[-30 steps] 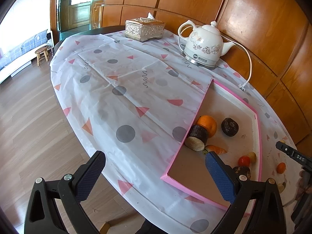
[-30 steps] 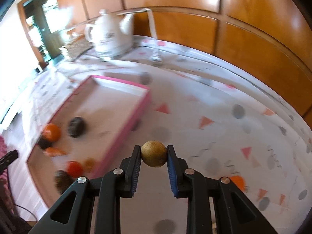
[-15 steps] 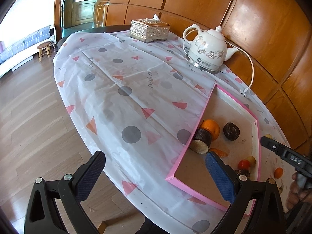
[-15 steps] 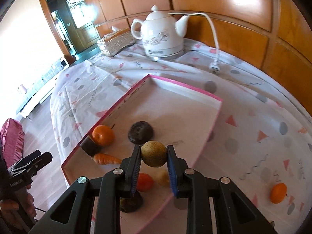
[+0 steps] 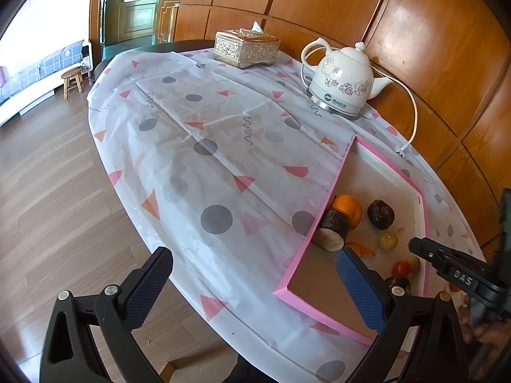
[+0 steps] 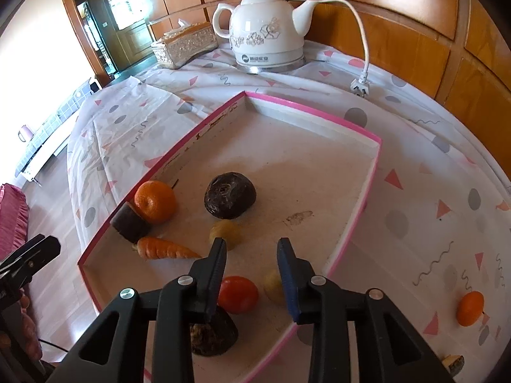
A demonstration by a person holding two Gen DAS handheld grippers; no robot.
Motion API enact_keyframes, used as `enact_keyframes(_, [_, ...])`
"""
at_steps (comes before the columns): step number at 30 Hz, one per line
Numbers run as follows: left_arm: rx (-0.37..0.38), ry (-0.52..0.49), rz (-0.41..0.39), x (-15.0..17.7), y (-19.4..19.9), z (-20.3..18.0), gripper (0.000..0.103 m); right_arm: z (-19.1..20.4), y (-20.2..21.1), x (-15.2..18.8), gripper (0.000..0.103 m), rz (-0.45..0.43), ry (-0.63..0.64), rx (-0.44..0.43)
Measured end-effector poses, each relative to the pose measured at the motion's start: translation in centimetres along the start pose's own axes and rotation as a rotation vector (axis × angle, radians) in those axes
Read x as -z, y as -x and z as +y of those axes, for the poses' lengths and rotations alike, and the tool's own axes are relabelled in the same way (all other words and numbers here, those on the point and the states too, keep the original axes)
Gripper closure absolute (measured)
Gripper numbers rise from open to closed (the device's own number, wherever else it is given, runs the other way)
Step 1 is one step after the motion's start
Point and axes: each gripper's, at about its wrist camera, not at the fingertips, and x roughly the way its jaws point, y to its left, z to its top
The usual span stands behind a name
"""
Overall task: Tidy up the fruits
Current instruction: 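Carry the yellow fruit into the pink tray and open the right tool, then move the left tool out toward an orange on the cloth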
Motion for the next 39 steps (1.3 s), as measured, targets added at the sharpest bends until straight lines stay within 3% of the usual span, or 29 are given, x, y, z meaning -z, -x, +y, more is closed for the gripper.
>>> enact_keyframes(19, [0.014, -0.050, -0.007, 0.2, 0.7, -1.6, 0.000, -1.8, 7.1, 3.3, 0.067, -0.086, 0.062, 0.097])
enact_keyframes(30, [0.024, -0.090, -0.008, 0.4, 1.1, -2.8, 0.000, -5.9, 10.6, 5.0, 0.067, -0.112, -0.003, 0.166])
enact_keyframes(39, [0.032, -0.138, -0.012, 0.8, 1.4, -4.1, 0.000, -10.9, 13.7, 6.9, 0.067, -0.119, -0.084, 0.269])
